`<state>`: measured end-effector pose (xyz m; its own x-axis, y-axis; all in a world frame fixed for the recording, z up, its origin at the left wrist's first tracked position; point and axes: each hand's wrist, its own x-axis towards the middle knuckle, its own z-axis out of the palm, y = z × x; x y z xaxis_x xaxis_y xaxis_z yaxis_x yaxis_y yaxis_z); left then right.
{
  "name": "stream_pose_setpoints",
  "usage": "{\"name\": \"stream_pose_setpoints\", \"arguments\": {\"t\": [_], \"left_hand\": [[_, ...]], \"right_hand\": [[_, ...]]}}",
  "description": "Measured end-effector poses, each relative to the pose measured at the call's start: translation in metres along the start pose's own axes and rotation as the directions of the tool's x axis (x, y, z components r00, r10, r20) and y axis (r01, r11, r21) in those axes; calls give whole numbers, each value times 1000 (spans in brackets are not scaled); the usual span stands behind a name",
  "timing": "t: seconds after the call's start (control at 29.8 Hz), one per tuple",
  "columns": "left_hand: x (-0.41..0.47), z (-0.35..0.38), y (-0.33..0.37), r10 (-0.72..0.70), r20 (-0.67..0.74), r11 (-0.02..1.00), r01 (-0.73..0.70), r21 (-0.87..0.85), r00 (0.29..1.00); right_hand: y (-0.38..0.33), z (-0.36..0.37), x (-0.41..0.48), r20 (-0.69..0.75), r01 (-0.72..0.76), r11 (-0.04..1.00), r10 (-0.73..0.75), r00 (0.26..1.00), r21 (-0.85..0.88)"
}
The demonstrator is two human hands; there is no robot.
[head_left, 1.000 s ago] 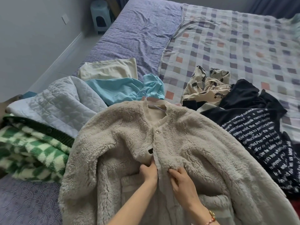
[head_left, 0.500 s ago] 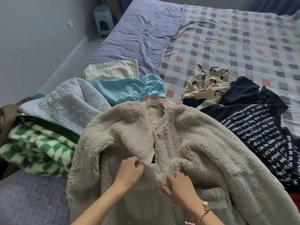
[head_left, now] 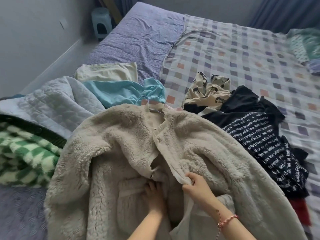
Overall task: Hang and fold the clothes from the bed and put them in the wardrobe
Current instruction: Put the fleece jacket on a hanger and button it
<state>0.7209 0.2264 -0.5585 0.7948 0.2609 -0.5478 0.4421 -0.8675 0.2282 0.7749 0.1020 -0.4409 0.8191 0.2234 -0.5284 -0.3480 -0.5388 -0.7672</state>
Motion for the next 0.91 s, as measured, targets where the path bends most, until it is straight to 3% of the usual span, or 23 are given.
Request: {"name": "stream_pose_setpoints", "arguments": {"t": [0.03,0.1,0.27,0.37,0.44,0.5,0.57,0.64,0.77,0.91], "left_hand": [[3,2,-4,25,-73,998,-21,56,997],[-6,-13,-4,10,-32,997,-7,76,999],[-78,-47,-37,113,262,929,-195,315,958],[-114,-60,-56,20,484,887,-239,395,875],[-115,-64,-62,-54,588,918,-192,348,807],[-103,-63,-57,-35,536,983,-69,173,844],[-87,-62,-46,21,287,999,-12,-33,958],[-71,-61,-30,45,80,989,-33,-145,996],[-41,-49,-5,-23,49,989,30,-142,999],[-16,-25,-4,-57,45,996,54,67,997]], "right_hand": [[2,2,2,18,5,999,-4,1000,-32],[6,3,6,47,36,991,-31,998,-128],[17,24,-8,25,26,966,-20,999,-257],[24,40,-12,22,9,965,-3,1000,-262],[24,46,-15,18,-2,972,6,1000,-233],[25,46,-15,22,0,969,6,1000,-246],[25,42,-13,29,-7,964,15,999,-266],[26,36,-10,53,-6,966,20,998,-259],[22,31,-15,144,9,977,23,989,-214],[22,36,-16,184,80,971,-38,982,-226]]}}
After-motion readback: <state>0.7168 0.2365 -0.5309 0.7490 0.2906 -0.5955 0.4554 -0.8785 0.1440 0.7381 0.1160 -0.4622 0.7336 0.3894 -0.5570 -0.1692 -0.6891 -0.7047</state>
